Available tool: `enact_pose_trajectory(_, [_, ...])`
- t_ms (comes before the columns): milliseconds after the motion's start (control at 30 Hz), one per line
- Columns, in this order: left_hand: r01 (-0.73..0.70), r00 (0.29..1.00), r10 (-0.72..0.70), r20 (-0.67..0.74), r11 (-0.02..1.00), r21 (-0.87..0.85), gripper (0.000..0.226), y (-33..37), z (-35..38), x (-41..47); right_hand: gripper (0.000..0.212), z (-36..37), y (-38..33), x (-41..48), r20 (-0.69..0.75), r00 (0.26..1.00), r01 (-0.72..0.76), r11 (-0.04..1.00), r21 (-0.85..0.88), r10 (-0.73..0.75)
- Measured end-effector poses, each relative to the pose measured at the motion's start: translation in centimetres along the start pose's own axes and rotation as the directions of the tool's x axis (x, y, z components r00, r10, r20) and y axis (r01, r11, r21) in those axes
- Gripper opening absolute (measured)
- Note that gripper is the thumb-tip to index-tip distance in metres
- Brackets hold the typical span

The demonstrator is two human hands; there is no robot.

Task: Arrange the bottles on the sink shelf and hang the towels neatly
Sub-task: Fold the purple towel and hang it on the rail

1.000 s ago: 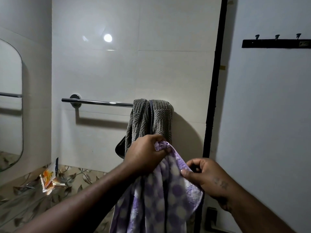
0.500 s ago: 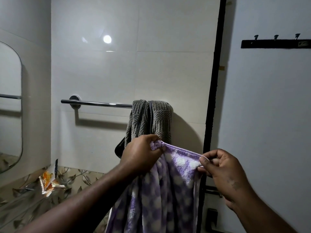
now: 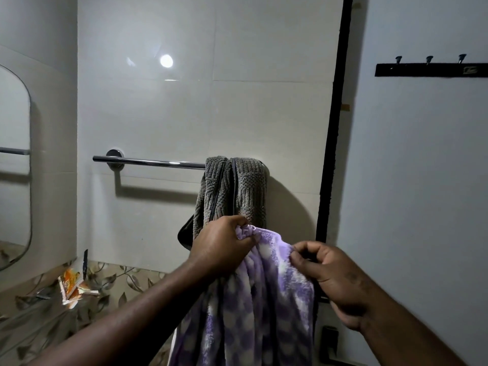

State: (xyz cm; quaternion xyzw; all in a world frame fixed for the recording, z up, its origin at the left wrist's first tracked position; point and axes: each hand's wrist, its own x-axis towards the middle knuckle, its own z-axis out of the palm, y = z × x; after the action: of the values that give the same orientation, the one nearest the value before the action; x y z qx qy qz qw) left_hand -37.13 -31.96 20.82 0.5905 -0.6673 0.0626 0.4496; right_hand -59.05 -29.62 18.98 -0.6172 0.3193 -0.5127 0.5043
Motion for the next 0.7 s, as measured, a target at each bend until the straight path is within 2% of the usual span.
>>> enact_pose_trajectory(133, [0.039,0.995,-0.029,0.095,0.994,-0.102,0.03,0.7,0.8,-0.2,0.01,2.9,1.5,0.6,0.189,0.981,0.042,0.998,0.037,-0.048])
enact_pose_trajectory(200, [0.057,0.99,-0.031,0.14,0.98,-0.19,0.025,0.9,1.0,-0.2,0.006,3.6,2.0,1.0,0.205,0.977,0.053,0.997,0.058,-0.064])
enact_pose_trajectory(267, [0.118,0.987,-0.077,0.14,0.942,-0.314,0.035,1.0,1.2,-0.4,0.01,3.7,2.3,1.3,0.204,0.978,0.032,0.995,0.092,-0.05])
enact_pose_trajectory(367, [0.152,0.988,-0.127,0.085,0.892,-0.425,0.04,1.0,1.2,-0.8,0.047,3.4,2.5,1.6,0.243,0.968,0.047,0.997,0.054,-0.059])
enact_pose_trajectory(400, [0.137,0.991,-0.122,0.063,0.891,-0.433,0.042,0.9,1.2,-0.9,0.047,3.3,2.4,1.7,0.239,0.966,0.101,0.995,-0.002,-0.098])
enact_pose_trajectory(467, [0.13,0.991,-0.126,0.038,0.901,-0.413,0.043,0.7,0.9,-0.9,0.015,3.1,2.0,1.9,0.212,0.963,0.206,0.962,-0.177,-0.167])
enact_pose_trajectory(500, [0.142,0.989,-0.142,0.03,0.907,-0.397,0.043,0.6,0.7,-0.9,0.007,3.1,1.7,2.0,0.197,0.962,0.235,0.941,-0.244,-0.189])
enact_pose_trajectory(533, [0.158,0.986,-0.163,0.019,0.91,-0.382,0.044,0.5,0.5,-0.9,0.01,3.1,1.5,2.1,0.205,0.954,0.266,0.93,-0.255,-0.217])
enact_pose_trajectory(633, [0.192,0.978,-0.207,-0.004,0.916,-0.353,0.05,0.7,0.1,-0.9,0.013,3.5,1.5,1.8,0.262,0.945,0.205,0.979,-0.001,-0.198])
enact_pose_trajectory(700, [0.2,0.978,-0.207,0.021,0.908,-0.369,0.053,1.1,0.1,-0.9,0.004,4.1,1.4,1.4,0.293,0.943,0.14,0.986,0.089,-0.16])
